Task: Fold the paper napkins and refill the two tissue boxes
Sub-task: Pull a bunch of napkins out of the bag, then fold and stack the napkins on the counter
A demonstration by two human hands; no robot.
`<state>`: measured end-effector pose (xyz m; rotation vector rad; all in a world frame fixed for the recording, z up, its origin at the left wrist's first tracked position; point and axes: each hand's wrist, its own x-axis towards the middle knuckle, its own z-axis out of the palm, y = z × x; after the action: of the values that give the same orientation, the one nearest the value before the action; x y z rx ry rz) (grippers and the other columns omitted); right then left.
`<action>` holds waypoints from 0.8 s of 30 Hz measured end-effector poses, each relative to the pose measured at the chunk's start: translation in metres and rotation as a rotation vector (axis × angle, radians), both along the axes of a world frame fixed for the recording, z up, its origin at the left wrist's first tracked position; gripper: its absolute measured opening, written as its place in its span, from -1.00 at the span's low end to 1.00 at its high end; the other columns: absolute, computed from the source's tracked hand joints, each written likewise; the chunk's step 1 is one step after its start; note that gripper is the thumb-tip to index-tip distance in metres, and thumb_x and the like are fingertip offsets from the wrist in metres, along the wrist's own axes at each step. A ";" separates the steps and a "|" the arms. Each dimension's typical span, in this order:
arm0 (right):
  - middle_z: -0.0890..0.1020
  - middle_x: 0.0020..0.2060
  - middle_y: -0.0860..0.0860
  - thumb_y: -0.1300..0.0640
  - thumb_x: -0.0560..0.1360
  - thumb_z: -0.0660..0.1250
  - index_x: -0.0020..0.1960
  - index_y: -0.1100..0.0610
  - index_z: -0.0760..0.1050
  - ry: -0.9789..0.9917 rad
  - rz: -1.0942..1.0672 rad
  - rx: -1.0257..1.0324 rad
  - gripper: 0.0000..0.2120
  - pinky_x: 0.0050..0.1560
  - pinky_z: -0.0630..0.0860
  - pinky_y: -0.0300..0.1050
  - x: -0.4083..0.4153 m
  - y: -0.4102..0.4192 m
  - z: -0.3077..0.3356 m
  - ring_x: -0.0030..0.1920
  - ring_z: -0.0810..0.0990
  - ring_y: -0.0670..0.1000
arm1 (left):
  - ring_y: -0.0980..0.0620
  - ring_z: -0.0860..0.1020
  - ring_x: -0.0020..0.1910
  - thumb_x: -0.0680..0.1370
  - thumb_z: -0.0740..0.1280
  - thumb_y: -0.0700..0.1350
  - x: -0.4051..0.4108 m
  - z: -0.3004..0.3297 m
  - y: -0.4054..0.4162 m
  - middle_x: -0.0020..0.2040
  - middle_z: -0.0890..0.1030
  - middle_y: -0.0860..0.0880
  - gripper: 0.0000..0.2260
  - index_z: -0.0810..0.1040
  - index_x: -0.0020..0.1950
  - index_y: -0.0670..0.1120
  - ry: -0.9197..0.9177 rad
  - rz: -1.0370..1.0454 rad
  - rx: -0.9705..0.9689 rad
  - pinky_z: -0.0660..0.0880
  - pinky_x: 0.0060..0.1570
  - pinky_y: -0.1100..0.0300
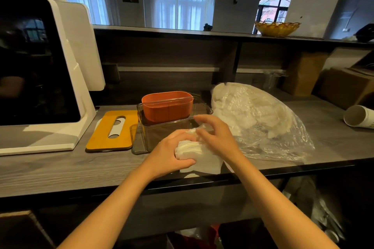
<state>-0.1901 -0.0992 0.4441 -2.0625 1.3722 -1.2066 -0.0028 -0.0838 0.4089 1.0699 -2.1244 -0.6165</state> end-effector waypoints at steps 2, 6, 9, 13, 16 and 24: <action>0.59 0.10 -0.11 0.14 0.57 0.35 0.21 0.02 0.63 0.092 -0.050 0.038 -0.76 0.06 0.43 -0.34 0.001 -0.006 0.000 0.04 0.51 -0.20 | 0.43 0.36 0.24 0.44 0.55 0.01 0.000 -0.001 0.001 0.24 0.29 0.47 -0.53 0.38 0.15 0.38 0.006 0.005 0.002 0.41 0.12 0.44; 0.62 -0.11 -0.14 0.10 0.57 0.35 0.06 0.08 0.69 0.103 -0.103 0.069 -0.84 -0.12 0.40 -0.35 -0.001 -0.012 -0.006 -0.13 0.52 -0.23 | 0.38 0.36 0.25 0.44 0.55 0.01 -0.001 -0.002 0.002 0.26 0.33 0.39 -0.55 0.40 0.16 0.35 0.032 0.016 0.009 0.46 0.13 0.39; 0.62 -0.20 -0.16 0.13 0.59 0.32 -0.02 0.06 0.68 -0.060 -0.162 -0.005 -0.85 -0.13 0.43 -0.37 -0.001 -0.009 -0.010 -0.16 0.56 -0.22 | 0.35 0.38 0.26 0.44 0.55 -0.01 -0.002 -0.001 0.002 0.28 0.34 0.35 -0.56 0.42 0.14 0.33 0.049 0.015 0.010 0.45 0.15 0.40; 0.62 -0.25 -0.01 0.15 0.62 0.26 -0.13 0.07 0.60 -0.497 -0.234 0.012 -0.80 -0.20 0.46 -0.28 -0.001 -0.005 -0.010 -0.23 0.53 -0.17 | 0.31 0.41 0.28 0.44 0.56 -0.01 -0.002 -0.001 0.000 0.32 0.36 0.32 -0.53 0.43 0.23 0.27 0.072 0.017 0.031 0.42 0.22 0.34; 0.58 -0.19 -0.05 0.10 0.66 0.21 -0.05 0.08 0.55 -0.681 -0.285 0.092 -0.81 -0.22 0.49 -0.30 -0.001 -0.002 -0.006 -0.19 0.53 -0.14 | 0.33 0.45 0.22 0.44 0.56 -0.02 -0.003 -0.002 0.000 0.26 0.42 0.34 -0.50 0.42 0.26 0.27 0.070 0.035 0.044 0.42 0.14 0.41; 0.62 0.05 -0.02 0.11 0.62 0.26 0.13 0.02 0.59 -0.600 -0.148 0.197 -0.84 -0.01 0.56 -0.14 -0.007 -0.006 -0.007 0.05 0.59 -0.02 | 0.21 0.53 0.15 0.45 0.54 -0.01 -0.006 0.002 -0.001 0.17 0.50 0.27 -0.46 0.33 0.27 0.31 0.083 0.053 0.087 0.56 0.12 0.26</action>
<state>-0.1974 -0.1057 0.4369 -1.3257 1.2900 -1.5184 -0.0085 -0.0844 0.4105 1.1248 -2.0077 -0.7207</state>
